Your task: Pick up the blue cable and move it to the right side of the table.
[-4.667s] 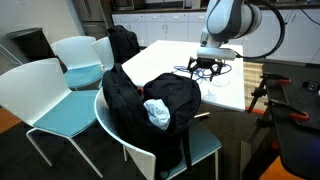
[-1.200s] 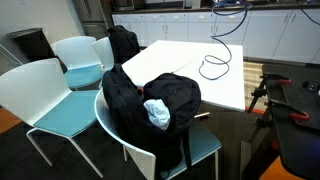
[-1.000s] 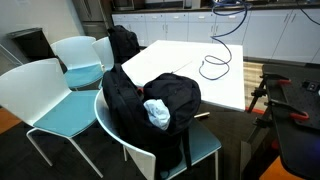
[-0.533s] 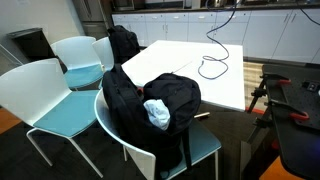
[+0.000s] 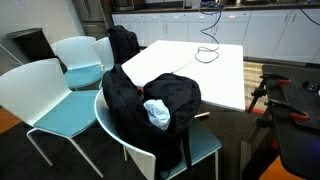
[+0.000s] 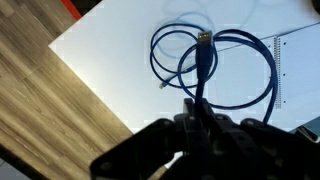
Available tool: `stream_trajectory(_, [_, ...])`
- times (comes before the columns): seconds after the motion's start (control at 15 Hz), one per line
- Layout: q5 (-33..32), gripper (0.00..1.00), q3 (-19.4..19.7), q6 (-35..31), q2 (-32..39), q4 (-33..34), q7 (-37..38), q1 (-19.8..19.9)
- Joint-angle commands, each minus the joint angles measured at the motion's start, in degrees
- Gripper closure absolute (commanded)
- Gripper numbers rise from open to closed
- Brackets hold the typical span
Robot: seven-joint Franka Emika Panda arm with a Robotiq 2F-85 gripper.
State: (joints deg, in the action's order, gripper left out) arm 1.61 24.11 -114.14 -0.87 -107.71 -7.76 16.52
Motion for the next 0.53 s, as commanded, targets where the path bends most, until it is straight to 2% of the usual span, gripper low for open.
stream_trajectory(0.0, [0.1,0.93,-1.4,0.2,1.5,1.2,0.1,1.6])
stream_trajectory(0.27, [0.2,0.93,-1.5,0.3,2.2,2.3,0.2,1.6])
stream_trajectory(0.33, [0.5,0.98,-1.1,-0.8,3.2,3.5,-0.3,2.1])
stream_trajectory(0.47, [2.3,0.98,-0.2,-1.8,5.3,6.5,-1.8,3.6])
